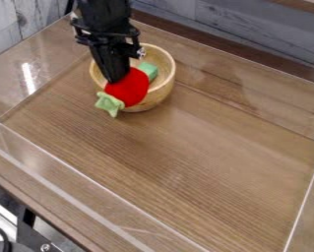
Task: Move the red object to the right side of the table
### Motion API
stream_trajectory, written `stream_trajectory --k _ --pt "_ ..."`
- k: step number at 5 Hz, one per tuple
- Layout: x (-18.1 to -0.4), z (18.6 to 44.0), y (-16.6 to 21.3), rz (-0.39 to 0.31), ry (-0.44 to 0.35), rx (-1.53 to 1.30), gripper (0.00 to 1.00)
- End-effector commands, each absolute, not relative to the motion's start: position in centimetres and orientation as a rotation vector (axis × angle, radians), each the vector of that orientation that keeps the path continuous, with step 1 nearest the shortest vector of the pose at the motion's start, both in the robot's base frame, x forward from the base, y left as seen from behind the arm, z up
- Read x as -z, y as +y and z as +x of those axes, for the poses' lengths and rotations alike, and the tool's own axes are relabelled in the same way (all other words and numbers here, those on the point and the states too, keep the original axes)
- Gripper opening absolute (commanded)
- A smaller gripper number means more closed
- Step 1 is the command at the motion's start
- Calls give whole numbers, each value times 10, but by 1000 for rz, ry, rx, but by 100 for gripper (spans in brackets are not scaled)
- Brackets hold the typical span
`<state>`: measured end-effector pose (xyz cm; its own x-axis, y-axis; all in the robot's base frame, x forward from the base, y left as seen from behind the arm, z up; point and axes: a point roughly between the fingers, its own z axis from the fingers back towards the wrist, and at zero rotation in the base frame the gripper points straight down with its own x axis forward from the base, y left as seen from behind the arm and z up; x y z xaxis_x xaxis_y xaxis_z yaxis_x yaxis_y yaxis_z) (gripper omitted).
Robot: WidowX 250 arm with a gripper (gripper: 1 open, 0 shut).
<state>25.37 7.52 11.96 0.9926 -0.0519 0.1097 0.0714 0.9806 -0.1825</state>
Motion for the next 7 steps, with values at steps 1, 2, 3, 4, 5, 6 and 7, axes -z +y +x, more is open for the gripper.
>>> stream_trajectory --k 1,2,3,4,5,6,7 --pt "-146 266 80 -167 -183 126 0" --pt "-156 272 81 -183 -195 184 0" --pt "-169 275 69 -198 -211 213 0" --pt "-178 276 50 -215 -217 268 0" --pt "-196 274 42 -218 -234 216 0" --pt "-205 266 33 -217 -241 173 0" --pt "-197 246 34 -213 -233 166 0"
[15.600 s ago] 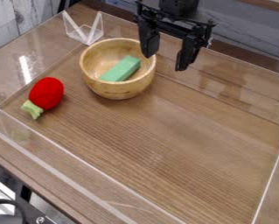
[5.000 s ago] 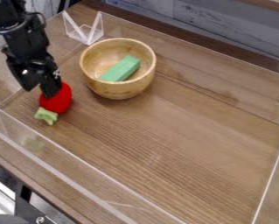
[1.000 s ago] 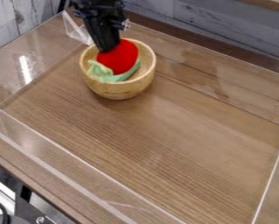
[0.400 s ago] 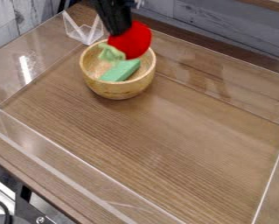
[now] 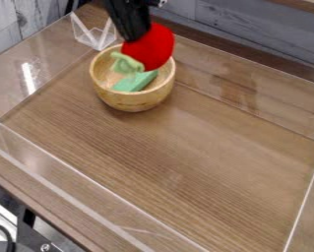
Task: Move the red object to the right side of the table
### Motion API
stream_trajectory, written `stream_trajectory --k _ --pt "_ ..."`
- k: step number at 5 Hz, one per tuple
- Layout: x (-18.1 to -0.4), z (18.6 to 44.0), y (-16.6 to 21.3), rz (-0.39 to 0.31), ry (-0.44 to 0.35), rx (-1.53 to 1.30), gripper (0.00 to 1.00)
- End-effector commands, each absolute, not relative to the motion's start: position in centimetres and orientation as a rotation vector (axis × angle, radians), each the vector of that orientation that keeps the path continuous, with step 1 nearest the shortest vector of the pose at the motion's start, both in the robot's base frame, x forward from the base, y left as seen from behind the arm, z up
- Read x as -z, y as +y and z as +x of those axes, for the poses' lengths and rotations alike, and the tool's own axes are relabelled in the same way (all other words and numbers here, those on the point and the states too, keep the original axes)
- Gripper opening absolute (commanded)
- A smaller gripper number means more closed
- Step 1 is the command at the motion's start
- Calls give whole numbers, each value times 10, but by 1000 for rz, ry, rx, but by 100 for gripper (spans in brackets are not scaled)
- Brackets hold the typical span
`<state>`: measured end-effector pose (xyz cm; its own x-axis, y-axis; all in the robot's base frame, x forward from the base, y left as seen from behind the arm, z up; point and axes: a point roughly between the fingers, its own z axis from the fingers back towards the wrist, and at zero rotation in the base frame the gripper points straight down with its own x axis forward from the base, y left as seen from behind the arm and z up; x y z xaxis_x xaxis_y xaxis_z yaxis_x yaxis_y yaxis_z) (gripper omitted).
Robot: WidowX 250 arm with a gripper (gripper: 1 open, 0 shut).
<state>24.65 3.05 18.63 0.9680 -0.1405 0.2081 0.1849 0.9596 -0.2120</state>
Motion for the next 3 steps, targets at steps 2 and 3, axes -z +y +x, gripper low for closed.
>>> stream_trajectory --k 2,3 --pt "-202 228 20 -236 -238 187 0" --pt "-208 225 0 -257 -231 275 0"
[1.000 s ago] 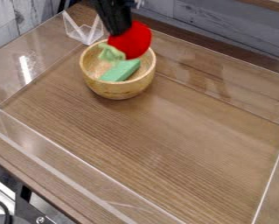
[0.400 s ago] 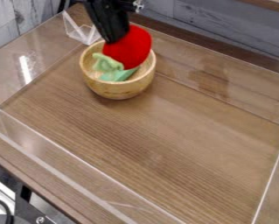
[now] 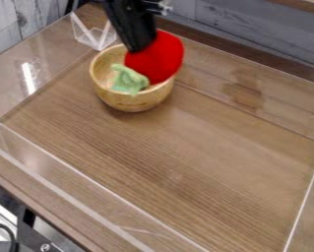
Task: Move the red object to the right side of the table
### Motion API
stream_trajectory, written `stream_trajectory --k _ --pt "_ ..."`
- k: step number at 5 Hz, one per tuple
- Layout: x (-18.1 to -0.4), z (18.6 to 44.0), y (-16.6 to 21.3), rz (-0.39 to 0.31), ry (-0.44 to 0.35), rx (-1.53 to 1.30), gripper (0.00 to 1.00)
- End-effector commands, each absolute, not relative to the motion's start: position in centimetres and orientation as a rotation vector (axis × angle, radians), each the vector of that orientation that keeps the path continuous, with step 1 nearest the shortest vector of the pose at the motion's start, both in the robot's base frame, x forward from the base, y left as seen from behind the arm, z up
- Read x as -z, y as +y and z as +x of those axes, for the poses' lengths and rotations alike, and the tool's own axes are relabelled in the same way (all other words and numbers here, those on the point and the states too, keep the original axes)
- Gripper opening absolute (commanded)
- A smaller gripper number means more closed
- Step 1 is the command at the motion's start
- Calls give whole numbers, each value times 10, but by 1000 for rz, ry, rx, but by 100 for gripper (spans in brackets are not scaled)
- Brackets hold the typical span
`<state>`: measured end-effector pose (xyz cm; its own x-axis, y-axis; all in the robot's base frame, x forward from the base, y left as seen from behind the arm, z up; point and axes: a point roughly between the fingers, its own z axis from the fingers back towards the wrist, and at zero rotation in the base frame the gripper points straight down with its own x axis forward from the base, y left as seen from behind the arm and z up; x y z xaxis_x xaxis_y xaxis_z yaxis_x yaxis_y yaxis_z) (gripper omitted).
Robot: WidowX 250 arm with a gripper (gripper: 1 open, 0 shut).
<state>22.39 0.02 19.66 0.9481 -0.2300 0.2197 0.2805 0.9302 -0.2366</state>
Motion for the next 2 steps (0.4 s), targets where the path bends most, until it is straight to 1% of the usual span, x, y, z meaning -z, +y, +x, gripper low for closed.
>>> stream_trajectory --k 1,2 --pt "-214 223 -21 -277 -227 358 0" --pt "-202 217 -47 -293 -201 415 0"
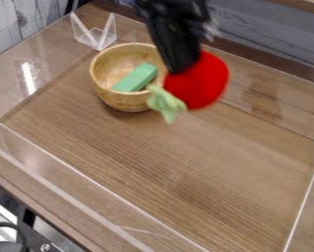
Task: Move the red object to the right side of the table
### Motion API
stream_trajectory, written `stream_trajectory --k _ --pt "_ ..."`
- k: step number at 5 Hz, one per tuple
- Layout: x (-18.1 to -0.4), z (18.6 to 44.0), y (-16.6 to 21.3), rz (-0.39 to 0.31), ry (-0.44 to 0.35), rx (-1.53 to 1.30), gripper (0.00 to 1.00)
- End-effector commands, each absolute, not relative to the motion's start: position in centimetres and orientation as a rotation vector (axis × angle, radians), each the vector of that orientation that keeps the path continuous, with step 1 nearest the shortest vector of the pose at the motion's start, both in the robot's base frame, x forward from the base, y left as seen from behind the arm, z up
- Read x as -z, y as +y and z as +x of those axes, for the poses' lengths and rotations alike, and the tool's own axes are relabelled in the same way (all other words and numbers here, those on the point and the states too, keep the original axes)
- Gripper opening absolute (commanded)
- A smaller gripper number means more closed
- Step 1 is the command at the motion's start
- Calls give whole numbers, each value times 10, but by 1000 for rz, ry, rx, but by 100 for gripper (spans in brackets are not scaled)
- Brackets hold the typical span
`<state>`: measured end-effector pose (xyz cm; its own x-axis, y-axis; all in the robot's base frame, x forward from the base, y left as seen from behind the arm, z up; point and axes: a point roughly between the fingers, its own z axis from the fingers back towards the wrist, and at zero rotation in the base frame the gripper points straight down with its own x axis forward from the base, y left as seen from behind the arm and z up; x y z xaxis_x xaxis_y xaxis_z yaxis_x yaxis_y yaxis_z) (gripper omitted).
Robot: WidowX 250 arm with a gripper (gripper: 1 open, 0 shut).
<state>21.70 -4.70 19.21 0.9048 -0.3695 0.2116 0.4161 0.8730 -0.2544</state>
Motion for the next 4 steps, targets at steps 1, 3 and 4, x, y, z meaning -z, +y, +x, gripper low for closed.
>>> stream_trajectory --k 1,3,4 --pt "-183 213 -68 -305 -162 486 0" --pt "-158 210 -121 -325 -100 554 0" --pt "-147 215 -127 -320 -74 544 0"
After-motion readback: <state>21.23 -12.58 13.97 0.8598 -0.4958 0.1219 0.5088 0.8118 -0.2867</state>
